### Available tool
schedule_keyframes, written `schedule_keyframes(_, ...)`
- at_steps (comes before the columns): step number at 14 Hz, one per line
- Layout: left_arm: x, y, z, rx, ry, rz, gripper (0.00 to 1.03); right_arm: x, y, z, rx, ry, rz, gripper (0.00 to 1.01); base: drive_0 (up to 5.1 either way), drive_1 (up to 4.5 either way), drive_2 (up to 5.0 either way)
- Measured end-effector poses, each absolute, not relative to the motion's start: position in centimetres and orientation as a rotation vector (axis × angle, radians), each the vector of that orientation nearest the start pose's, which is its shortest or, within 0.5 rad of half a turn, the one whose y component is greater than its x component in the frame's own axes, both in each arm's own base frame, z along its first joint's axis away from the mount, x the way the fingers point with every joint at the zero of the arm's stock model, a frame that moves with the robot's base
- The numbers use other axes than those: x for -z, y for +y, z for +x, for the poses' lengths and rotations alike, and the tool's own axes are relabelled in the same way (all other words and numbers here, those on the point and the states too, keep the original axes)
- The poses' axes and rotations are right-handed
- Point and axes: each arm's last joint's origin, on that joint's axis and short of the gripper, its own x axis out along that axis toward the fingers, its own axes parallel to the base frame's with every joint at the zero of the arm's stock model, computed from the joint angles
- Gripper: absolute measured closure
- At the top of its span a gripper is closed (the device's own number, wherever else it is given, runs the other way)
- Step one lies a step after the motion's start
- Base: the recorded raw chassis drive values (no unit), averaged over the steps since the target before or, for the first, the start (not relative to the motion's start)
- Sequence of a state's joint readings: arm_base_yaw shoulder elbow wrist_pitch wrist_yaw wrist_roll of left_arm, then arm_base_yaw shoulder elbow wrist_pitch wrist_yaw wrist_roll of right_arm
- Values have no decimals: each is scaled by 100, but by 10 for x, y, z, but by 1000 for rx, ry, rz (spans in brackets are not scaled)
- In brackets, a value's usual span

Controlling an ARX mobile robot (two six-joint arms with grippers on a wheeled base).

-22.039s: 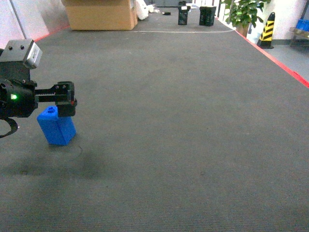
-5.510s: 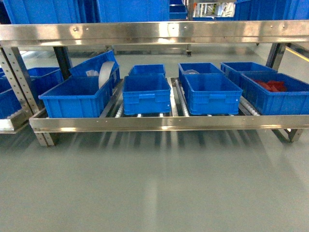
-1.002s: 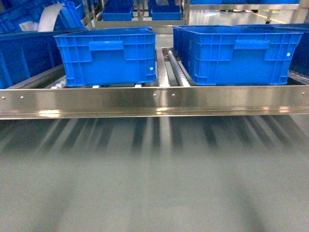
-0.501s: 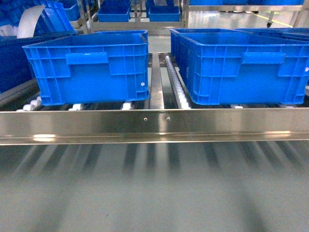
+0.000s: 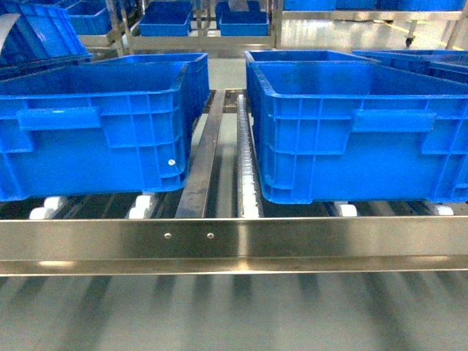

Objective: Sort blue parts and orange caps into right shelf containers

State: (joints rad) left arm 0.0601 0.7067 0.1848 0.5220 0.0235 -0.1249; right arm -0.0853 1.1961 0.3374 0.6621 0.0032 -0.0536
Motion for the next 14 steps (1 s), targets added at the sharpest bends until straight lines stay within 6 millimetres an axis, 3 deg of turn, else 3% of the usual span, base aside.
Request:
schedule_keyframes(11,-204,9,158,-33,1,-125,59,-184,-19,223,83,200,-45,58,254,251,-497)
schedule_keyframes(14,-204,9,158,-33,1,-125,59,-184,-19,223,83,200,-45,58,0,0,0)
